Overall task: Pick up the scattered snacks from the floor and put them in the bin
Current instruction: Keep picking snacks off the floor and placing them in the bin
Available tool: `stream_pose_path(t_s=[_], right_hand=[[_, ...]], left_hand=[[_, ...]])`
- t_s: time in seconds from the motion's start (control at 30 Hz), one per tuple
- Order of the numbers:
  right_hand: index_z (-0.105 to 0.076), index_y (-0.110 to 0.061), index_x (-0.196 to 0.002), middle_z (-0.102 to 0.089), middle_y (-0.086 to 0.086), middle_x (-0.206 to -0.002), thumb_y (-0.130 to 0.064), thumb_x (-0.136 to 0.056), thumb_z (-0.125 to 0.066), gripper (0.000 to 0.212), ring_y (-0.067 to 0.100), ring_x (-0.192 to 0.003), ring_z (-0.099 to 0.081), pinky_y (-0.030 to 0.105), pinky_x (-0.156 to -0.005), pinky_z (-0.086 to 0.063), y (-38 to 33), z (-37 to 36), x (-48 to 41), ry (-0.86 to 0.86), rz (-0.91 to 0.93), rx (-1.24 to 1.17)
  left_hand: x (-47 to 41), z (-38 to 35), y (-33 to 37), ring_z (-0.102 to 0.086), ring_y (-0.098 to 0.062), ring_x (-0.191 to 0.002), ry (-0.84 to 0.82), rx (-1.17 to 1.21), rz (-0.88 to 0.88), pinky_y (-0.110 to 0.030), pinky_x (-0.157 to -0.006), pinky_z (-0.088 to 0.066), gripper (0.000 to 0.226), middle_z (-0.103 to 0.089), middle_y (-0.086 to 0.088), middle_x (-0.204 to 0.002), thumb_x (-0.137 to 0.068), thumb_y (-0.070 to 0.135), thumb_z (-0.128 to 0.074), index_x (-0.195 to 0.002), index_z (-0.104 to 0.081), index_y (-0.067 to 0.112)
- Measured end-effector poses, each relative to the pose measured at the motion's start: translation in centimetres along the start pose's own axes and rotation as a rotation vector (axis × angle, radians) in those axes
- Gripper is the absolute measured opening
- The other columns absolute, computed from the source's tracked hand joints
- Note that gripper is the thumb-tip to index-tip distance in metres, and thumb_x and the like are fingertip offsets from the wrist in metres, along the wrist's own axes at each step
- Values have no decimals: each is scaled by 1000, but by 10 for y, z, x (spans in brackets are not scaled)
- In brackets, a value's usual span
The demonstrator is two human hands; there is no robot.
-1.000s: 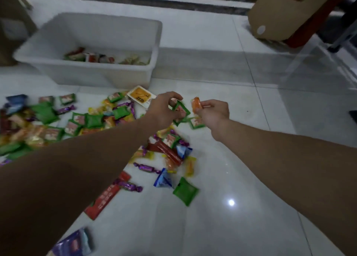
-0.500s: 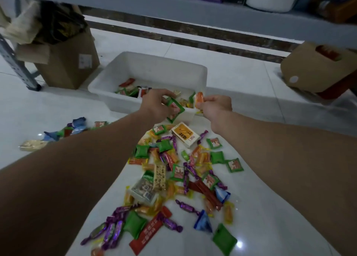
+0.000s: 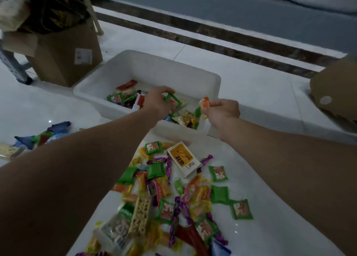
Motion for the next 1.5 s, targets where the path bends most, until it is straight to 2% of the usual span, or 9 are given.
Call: stream_pose_path(t_s=[0.07, 0.17, 0.23, 0.3, 0.4, 0.53, 0.83, 1.17, 1.5], right_hand=[[-71, -23, -88, -70, -2, -98, -39, -79, -77, 19, 14, -87, -64, 21, -71, -46, 6, -4, -16, -30, 15, 19], [-69, -24, -88, -69, -2, -97, -39, -80, -75, 18, 16, -89, -65, 18, -53, -41, 14, -8, -31, -61, 36, 25], [-68, -24, -89, -69, -1, -97, -39, -80, -76, 19, 16, -89, -65, 17, -46, -37, 19, -11, -38, -76, 49, 33], [-68, -23, -91, -69, -1, -98, -39, -79, -76, 21, 16, -89, -65, 17, -51, -40, 23, -15, -43, -81, 59, 38], [-65, -20, -99, -66, 0, -102, -37, -79, -76, 29, 15, -92, -62, 20, -72, -45, 27, -17, -46, -51, 85, 49], [-61, -17, -115, -63, 2, -115, -24, -83, -74, 35, 17, -103, -59, 22, -83, -44, 29, -9, -35, -32, 208, 156], [-45, -19, -140, -47, 4, -143, -31, -90, -62, 54, 22, -128, -47, 33, -107, -39, 62, 39, 17, -66, 248, 365], [-37, -23, -146, -40, 6, -149, -44, -86, -66, 70, 25, -134, -40, 34, -110, -35, 116, 69, 73, -173, 180, 418], [-36, -21, -147, -41, 7, -148, -40, -88, -65, 68, 26, -132, -42, 32, -105, -38, 165, 97, 80, -198, 102, 495]], left_hand=[[-10, -14, -9, -62, -21, -80, 1, -8, 23, -12, -55, -47, 23, -61, -16, -95, -86, 2, -67, -103, -63, 16], [-20, -40, -32, -64, -27, -93, -100, -6, 64, -25, -76, -55, 25, -57, -3, -75, -91, 0, -58, -111, -59, 15], [-18, -51, -41, -59, -20, -99, -144, -111, 47, -22, -79, -49, 32, -64, -5, -93, -92, 9, -61, -123, -57, 14], [-17, -53, -42, -56, -17, -106, -122, -192, -11, -27, -91, -47, 41, -62, -3, -114, -88, 20, -67, -128, -57, 16], [-11, -51, -40, -52, -17, -118, -120, -159, -24, -34, -101, -44, 47, -58, -2, -129, -87, 28, -68, -131, -55, 20], [4, -46, -32, -50, -16, -121, -96, -147, -78, -29, -100, -40, 49, -56, 0, -131, -87, 30, -68, -134, -53, 23], [73, -35, -26, -49, -12, -122, -81, -144, -190, -25, -98, -39, 47, -55, 5, -135, -86, 33, -67, -132, -55, 27], [140, -43, -44, -51, -18, -121, -147, -187, -115, -25, -91, -39, 49, -56, -1, -132, -87, 35, -67, -133, -53, 27], [178, -120, -57, -53, -24, -117, -384, -372, -162, -26, -88, -41, 53, -56, -6, -134, -87, 35, -66, -136, -50, 24]])
Point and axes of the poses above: each hand's wrist, its own x-axis away from the middle knuckle, its own z-axis out of the back of the hand, y = z × x, the point moved 5 cm from there along -x, towards the middle knuckle
